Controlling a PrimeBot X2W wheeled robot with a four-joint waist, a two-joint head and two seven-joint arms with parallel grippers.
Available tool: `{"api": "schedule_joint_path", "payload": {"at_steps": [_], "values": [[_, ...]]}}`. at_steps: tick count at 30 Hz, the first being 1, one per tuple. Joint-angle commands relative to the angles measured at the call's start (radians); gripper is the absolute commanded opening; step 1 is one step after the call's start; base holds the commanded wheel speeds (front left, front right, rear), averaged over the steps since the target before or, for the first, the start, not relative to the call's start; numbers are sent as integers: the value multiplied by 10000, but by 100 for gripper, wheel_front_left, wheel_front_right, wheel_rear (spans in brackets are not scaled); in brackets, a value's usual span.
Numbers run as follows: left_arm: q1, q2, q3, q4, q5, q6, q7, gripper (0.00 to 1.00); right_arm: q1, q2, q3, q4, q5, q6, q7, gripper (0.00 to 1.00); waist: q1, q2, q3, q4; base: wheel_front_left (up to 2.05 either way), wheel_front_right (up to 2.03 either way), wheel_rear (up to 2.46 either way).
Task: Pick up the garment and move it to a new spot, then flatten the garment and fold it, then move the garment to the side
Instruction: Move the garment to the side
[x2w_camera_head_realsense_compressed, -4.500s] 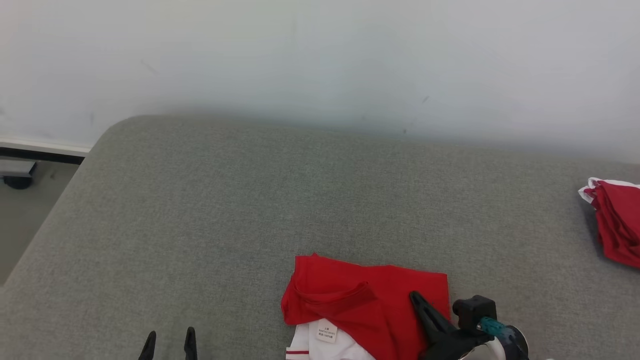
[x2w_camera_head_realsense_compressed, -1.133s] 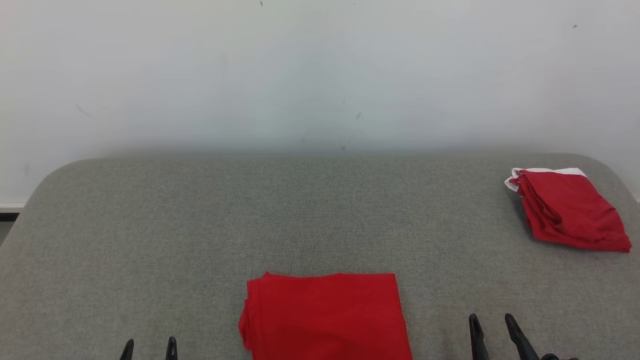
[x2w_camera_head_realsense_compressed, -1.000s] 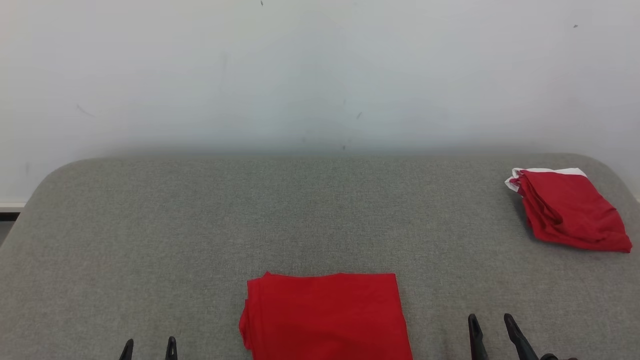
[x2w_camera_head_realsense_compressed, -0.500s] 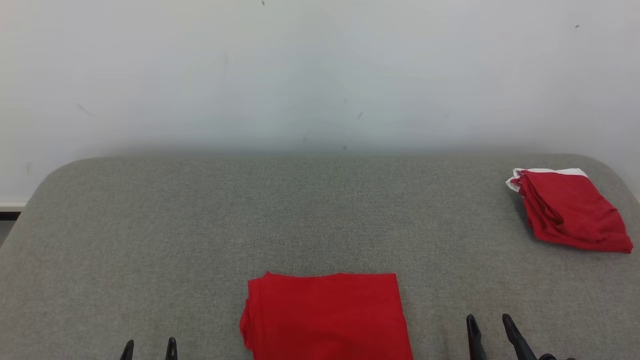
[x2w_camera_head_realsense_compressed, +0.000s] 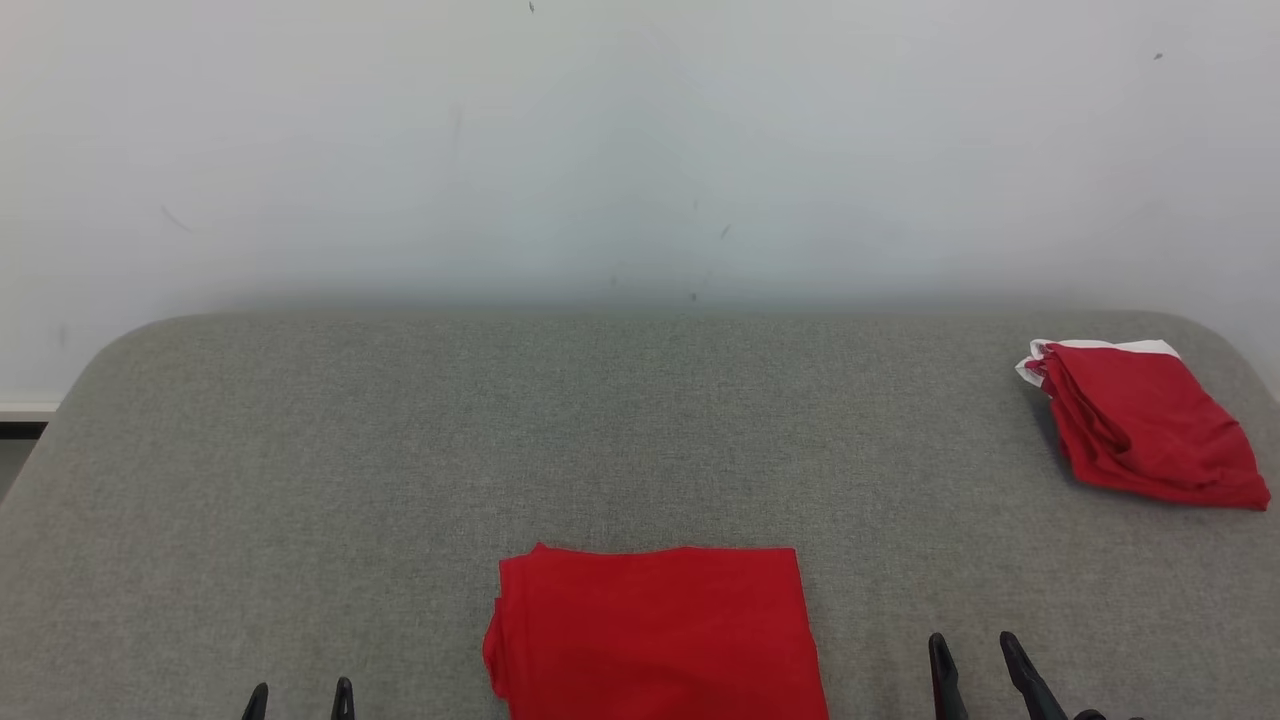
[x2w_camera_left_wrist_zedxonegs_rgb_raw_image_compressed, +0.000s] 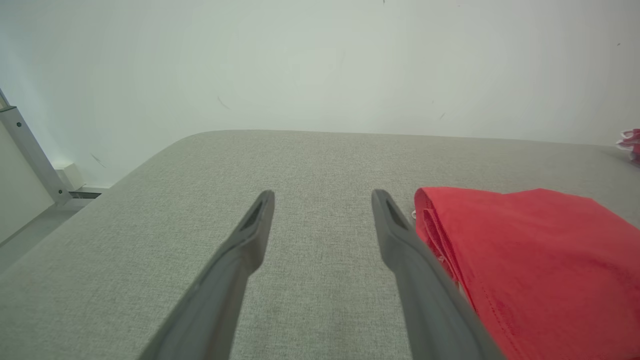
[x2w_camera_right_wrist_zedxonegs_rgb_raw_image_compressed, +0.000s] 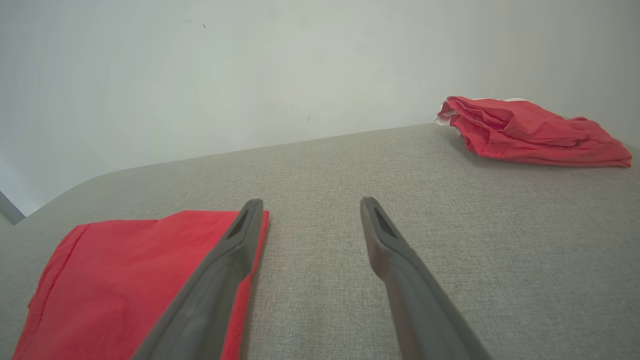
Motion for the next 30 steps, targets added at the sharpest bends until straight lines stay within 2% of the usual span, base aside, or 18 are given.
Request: {"api": "schedule_joint_path", "payload": {"at_steps": [1, 6, 10, 11, 17, 23, 30], "values": [[-39, -11, 26, 11, -55, -13, -24, 100, -31, 22, 10, 15, 8, -20, -11, 100, -1, 0, -1, 11, 0, 0, 0], [-72, -11, 2, 35, -46, -15, -24, 100, -247, 24, 194, 99, 102, -20, -11, 100, -1, 0, 5, 101, 0, 0, 0], [-143, -12, -69, 53, -33, -16, -24, 100, -789, 18, 575, 671, 187, -20, -11, 100, -1, 0, 76, 210, 0, 0, 0], [-212, 5, -124, 81, -24, -17, -24, 100, -1149, 20, 843, 1378, 180, -20, -6, 100, -1, 0, 124, 299, 0, 0, 0], [-382, 69, -361, 161, -65, -16, -24, 100, -2611, 15, 1569, 3648, 518, -20, -9, 100, -1, 0, 265, 659, 0, 0, 0], [-392, 83, -486, 211, -45, -17, -24, 100, -3669, 15, 1887, 5747, 984, -20, -8, 100, -1, 0, 303, 1000, 0, 0, 0], [-395, 83, -520, 264, -83, -6, -24, 100, -4161, 12, 2574, 7184, 1811, -20, -6, 100, -1, 0, 252, 1200, 0, 0, 0]]}}
